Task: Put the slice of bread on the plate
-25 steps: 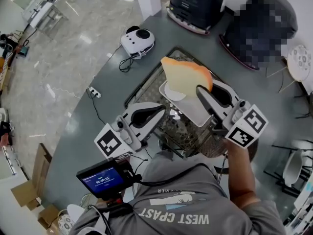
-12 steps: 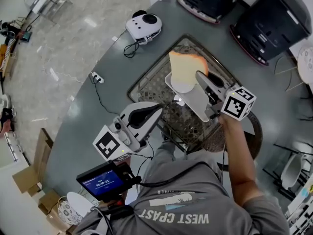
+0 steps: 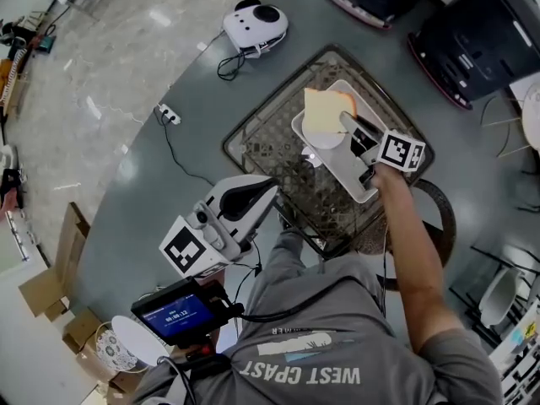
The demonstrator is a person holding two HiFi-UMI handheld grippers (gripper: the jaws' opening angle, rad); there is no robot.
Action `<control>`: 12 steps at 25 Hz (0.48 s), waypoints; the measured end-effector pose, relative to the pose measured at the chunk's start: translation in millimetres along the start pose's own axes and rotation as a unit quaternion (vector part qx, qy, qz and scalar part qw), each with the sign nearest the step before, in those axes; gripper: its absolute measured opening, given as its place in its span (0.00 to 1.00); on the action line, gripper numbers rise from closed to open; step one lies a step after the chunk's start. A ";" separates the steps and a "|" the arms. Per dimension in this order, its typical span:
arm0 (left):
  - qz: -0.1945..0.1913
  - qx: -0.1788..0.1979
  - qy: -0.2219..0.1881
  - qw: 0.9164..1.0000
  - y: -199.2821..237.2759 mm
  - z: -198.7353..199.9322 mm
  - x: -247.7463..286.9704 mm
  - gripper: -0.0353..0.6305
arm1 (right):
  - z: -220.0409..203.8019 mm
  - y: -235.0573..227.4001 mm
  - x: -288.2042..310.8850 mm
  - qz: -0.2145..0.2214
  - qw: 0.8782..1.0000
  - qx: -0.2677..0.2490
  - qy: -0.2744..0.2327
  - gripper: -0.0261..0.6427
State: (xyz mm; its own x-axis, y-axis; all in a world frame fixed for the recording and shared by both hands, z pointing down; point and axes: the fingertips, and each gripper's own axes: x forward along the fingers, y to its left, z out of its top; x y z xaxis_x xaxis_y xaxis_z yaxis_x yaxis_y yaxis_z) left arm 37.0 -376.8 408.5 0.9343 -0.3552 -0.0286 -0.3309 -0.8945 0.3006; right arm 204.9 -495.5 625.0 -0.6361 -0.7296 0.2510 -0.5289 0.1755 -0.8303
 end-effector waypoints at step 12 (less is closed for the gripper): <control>0.016 -0.012 0.013 1.000 7.2 -10.6 -8.6 0.06 | -43.7 -87.9 29.0 -0.059 0.995 0.046 0.074 0.17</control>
State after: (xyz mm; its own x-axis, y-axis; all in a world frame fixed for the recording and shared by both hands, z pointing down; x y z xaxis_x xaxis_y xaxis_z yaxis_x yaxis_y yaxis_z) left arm 27.9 -377.3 421.0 0.9265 -0.3764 0.0054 -0.3578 -0.8761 0.3231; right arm 208.4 -503.3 727.0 -0.6519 -0.6357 0.4134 -0.5555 0.0293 -0.8310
